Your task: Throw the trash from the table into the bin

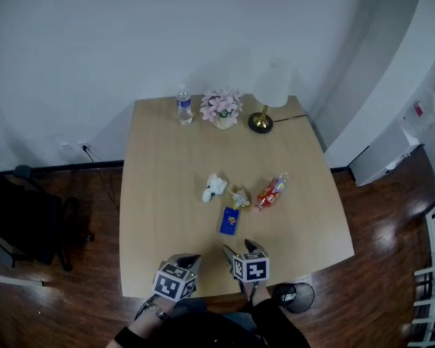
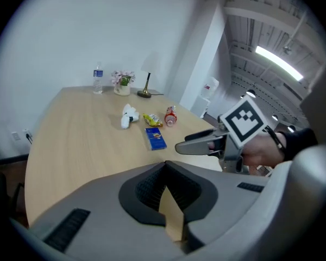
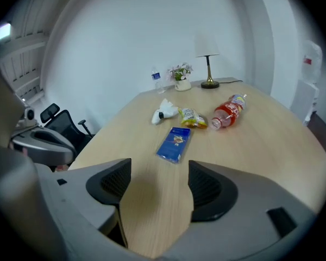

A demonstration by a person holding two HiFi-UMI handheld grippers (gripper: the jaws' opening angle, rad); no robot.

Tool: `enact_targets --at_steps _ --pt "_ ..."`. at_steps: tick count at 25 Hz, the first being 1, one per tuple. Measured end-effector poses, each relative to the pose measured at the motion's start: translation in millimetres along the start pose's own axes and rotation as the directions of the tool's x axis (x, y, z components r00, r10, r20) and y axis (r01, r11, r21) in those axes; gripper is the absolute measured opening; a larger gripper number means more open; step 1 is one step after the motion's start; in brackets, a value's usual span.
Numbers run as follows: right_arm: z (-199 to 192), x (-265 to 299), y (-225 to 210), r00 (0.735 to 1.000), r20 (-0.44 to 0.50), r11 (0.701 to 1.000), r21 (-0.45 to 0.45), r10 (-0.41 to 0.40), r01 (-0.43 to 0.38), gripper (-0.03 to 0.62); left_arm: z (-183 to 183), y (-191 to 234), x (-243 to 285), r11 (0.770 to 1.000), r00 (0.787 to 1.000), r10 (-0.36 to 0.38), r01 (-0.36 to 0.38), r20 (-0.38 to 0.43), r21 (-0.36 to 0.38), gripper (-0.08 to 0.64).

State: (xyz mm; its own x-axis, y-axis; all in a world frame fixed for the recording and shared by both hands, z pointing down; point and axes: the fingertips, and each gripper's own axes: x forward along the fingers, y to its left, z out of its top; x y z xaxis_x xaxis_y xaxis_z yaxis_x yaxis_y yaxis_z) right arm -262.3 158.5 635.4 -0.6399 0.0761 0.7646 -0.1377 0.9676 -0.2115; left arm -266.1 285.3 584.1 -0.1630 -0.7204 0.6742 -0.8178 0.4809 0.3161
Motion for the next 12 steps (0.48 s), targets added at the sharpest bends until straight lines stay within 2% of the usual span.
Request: enact_targets --at_steps 6,12 --pt "29.1 59.8 -8.8 0.994 -0.009 0.994 0.017 -0.107 0.108 0.341 -8.1 21.2 -11.3 1.0 1.0 0.017 -0.017 -0.016 -0.015 0.003" --pt "30.2 88.6 -17.5 0.984 -0.04 0.985 0.028 -0.171 0.172 0.341 -32.2 34.8 -16.2 0.998 0.998 0.033 -0.035 -0.047 -0.043 0.003"
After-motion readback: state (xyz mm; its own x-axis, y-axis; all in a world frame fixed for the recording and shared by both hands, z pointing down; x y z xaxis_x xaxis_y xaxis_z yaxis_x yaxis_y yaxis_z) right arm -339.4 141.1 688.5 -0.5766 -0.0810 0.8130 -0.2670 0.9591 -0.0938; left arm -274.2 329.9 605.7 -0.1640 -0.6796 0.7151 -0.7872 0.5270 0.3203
